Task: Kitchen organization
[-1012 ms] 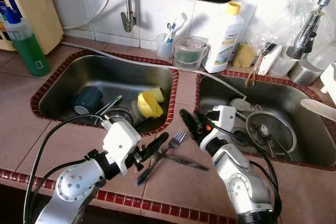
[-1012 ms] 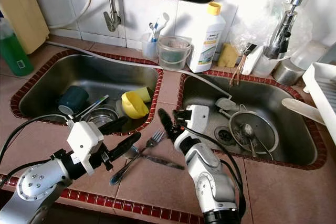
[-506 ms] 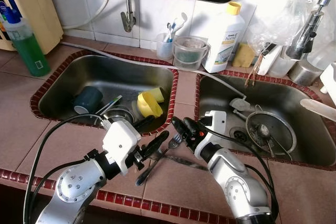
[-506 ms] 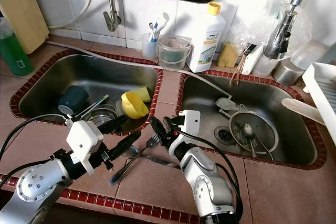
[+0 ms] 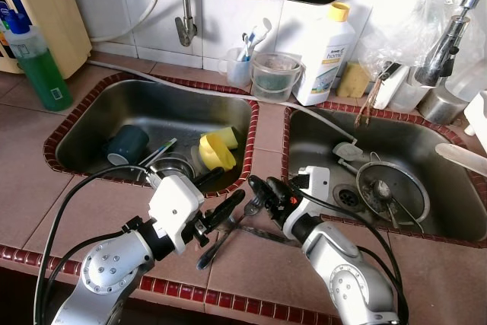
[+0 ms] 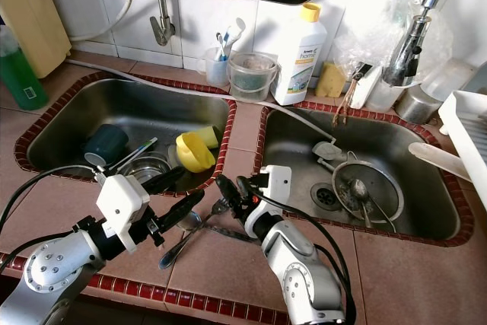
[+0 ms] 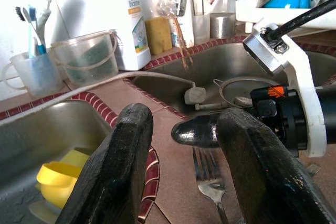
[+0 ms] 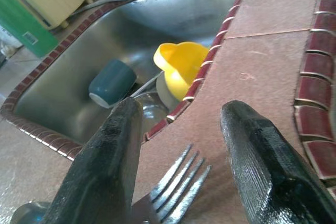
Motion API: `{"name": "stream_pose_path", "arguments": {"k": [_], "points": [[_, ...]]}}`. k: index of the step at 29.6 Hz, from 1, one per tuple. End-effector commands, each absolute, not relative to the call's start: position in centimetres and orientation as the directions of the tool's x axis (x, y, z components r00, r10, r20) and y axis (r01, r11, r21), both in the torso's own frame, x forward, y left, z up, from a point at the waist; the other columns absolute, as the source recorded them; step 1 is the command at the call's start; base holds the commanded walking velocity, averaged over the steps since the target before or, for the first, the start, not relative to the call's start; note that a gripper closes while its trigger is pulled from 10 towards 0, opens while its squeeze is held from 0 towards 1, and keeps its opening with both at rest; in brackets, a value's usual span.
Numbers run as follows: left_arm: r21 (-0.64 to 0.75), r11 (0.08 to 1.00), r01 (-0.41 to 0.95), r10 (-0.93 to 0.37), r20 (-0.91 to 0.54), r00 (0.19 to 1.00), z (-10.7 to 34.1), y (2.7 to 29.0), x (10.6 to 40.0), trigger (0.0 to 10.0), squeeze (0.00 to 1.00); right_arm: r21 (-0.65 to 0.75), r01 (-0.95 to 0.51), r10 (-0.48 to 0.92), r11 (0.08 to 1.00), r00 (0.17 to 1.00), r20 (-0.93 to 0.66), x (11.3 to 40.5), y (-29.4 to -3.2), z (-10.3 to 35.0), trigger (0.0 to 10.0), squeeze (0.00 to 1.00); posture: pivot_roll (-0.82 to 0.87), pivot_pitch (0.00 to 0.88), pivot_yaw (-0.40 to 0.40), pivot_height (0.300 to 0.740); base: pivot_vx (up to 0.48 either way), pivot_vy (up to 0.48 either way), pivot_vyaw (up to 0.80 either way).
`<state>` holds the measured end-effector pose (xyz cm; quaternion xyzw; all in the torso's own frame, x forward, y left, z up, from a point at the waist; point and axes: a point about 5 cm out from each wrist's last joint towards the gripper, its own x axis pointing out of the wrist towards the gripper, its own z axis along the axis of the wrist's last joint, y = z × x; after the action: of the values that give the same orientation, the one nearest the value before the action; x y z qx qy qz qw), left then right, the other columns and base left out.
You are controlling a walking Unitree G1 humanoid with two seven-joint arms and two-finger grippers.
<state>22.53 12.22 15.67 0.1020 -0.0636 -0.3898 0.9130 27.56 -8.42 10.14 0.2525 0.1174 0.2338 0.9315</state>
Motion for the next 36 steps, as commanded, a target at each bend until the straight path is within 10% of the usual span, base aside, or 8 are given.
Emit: {"name": "stream_pose_path", "arguments": {"k": [1, 36], "points": [[0.244, 0.669, 0.702, -0.730, 0.040, 0.682, 15.91, 11.99, 22.46, 10.0, 0.00, 0.547, -0.352, 0.474, 0.760, 0.875, -0.095, 27.34, -8.40, 10.34, 10.0, 0.00, -0.05, 0.092, -0.069, 0.740, 0.000, 0.000, 0.00], [0.259, 0.668, 0.698, -0.730, 0.043, 0.682, 16.07, 12.11, 22.70, 10.0, 0.00, 0.710, -0.302, 0.537, 0.637, 0.834, -0.127, 26.53, -7.96, 9.69, 10.0, 0.00, -0.05, 0.079, -0.073, 0.740, 0.000, 0.000, 0.00]]}}
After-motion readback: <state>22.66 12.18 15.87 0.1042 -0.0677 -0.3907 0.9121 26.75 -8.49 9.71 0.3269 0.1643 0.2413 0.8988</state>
